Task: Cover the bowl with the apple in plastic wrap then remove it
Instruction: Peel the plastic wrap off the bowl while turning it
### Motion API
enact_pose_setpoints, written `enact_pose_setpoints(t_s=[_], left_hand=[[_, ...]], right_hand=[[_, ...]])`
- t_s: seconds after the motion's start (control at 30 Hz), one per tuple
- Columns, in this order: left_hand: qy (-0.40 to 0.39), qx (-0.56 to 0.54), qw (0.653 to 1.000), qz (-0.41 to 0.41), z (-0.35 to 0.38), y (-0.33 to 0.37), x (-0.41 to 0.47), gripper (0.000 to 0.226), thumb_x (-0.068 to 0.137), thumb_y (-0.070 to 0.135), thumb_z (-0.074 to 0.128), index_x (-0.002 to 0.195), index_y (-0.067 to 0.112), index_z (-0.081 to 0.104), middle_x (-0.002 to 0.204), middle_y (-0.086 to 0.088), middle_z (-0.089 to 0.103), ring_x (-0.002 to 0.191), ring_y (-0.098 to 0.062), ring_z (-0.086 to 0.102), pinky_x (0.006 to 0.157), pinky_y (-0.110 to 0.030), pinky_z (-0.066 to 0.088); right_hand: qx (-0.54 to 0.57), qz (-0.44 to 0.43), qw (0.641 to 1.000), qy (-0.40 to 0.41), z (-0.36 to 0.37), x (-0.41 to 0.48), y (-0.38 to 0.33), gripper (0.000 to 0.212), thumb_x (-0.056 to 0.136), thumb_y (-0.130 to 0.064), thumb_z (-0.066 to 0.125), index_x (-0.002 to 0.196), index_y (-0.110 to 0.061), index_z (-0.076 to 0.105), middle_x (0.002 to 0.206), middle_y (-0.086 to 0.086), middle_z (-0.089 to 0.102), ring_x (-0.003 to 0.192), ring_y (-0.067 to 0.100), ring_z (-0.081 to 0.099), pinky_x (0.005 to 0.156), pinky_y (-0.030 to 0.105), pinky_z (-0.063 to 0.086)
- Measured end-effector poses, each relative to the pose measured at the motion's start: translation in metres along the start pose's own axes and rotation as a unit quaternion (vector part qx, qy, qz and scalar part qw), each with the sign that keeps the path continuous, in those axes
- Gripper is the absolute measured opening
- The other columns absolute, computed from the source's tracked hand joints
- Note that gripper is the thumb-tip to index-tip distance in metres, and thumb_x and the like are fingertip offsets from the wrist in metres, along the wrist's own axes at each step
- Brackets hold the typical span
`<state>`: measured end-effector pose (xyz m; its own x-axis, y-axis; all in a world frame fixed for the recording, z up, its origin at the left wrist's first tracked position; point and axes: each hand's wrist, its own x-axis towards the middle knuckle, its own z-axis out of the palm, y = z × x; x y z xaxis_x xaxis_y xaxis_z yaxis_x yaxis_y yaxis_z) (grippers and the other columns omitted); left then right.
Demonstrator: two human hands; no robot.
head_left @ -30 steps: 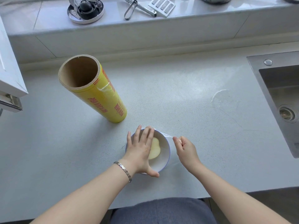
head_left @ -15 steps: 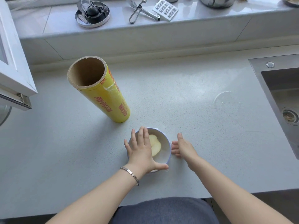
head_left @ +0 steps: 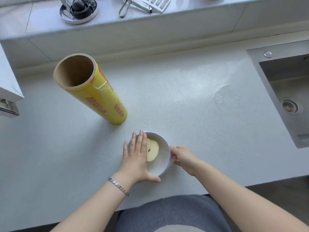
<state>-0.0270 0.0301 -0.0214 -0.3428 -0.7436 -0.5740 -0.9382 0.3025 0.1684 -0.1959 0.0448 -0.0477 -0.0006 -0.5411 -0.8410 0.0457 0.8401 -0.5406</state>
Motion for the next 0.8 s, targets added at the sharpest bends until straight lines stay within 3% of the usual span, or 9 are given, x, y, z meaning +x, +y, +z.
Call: enact_pose_setpoints(t_s=[0.1, 0.2, 0.33, 0.43, 0.57, 0.67, 0.8], left_hand=[[0.014, -0.004, 1.000, -0.016, 0.001, 0.002, 0.001, 0.149, 0.049, 0.073, 0.068, 0.139, 0.007, -0.030, 0.153, -0.004, -0.027, 0.140, -0.023, -0.028, 0.116, -0.048, -0.010], [0.025, 0.000, 0.999, -0.021, 0.000, 0.004, 0.003, 0.147, 0.049, 0.073, 0.068, 0.141, 0.007, -0.025, 0.154, -0.005, -0.024, 0.142, -0.025, -0.023, 0.117, -0.046, -0.004], [0.028, -0.004, 0.999, -0.025, 0.001, 0.003, 0.002, 0.147, 0.048, 0.073, 0.068, 0.142, 0.008, -0.024, 0.155, -0.004, -0.024, 0.143, -0.023, -0.021, 0.117, -0.042, 0.001], [0.031, -0.011, 0.999, -0.028, 0.001, 0.003, 0.003, 0.147, 0.047, 0.073, 0.068, 0.142, 0.008, -0.023, 0.155, -0.003, -0.023, 0.143, -0.023, -0.020, 0.116, -0.041, 0.001], [0.032, -0.005, 0.999, -0.034, 0.001, 0.005, 0.003, 0.147, 0.047, 0.074, 0.068, 0.142, 0.008, -0.023, 0.155, -0.003, -0.023, 0.143, -0.022, -0.019, 0.115, -0.041, 0.002], [0.035, -0.006, 0.999, -0.036, 0.001, 0.007, 0.004, 0.146, 0.048, 0.073, 0.068, 0.142, 0.008, -0.023, 0.155, -0.004, -0.022, 0.143, -0.023, -0.018, 0.115, -0.040, 0.001], [0.039, -0.003, 0.998, -0.039, 0.002, 0.007, 0.004, 0.147, 0.047, 0.075, 0.066, 0.142, 0.008, -0.024, 0.155, -0.004, -0.022, 0.143, -0.023, -0.018, 0.116, -0.040, 0.002]], right_hand=[[0.003, -0.066, 0.995, 0.073, 0.004, 0.001, 0.001, 0.029, 0.096, -0.016, 0.033, 0.069, -0.015, 0.043, 0.067, -0.002, 0.047, 0.061, 0.013, 0.042, 0.069, 0.026, 0.036], [0.065, -0.069, 0.990, 0.103, 0.011, 0.002, 0.001, 0.028, 0.098, -0.019, 0.028, 0.071, -0.016, 0.035, 0.067, 0.000, 0.044, 0.059, 0.016, 0.038, 0.072, 0.032, 0.037], [0.037, -0.087, 0.988, 0.125, 0.015, 0.002, -0.005, 0.026, 0.098, -0.022, 0.024, 0.072, -0.017, 0.030, 0.068, 0.003, 0.040, 0.060, 0.019, 0.039, 0.060, 0.030, 0.038], [0.041, -0.121, 0.984, 0.126, 0.010, 0.001, -0.007, 0.026, 0.098, -0.020, 0.025, 0.073, -0.018, 0.030, 0.063, 0.001, 0.034, 0.051, 0.014, 0.030, 0.046, 0.024, 0.028], [0.044, -0.117, 0.978, 0.167, 0.000, 0.010, -0.005, 0.023, 0.098, -0.018, 0.025, 0.076, -0.016, 0.031, 0.061, 0.001, 0.033, 0.048, 0.014, 0.030, 0.042, 0.024, 0.026], [0.007, -0.087, 0.975, 0.205, -0.004, 0.027, 0.000, 0.023, 0.098, -0.023, 0.026, 0.076, -0.019, 0.032, 0.064, 0.002, 0.039, 0.053, 0.017, 0.038, 0.051, 0.026, 0.032], [-0.050, -0.068, 0.975, 0.208, 0.003, 0.038, 0.002, 0.014, 0.097, -0.021, 0.028, 0.091, -0.011, 0.036, 0.074, 0.000, 0.043, 0.076, 0.022, 0.045, 0.072, 0.031, 0.036]])
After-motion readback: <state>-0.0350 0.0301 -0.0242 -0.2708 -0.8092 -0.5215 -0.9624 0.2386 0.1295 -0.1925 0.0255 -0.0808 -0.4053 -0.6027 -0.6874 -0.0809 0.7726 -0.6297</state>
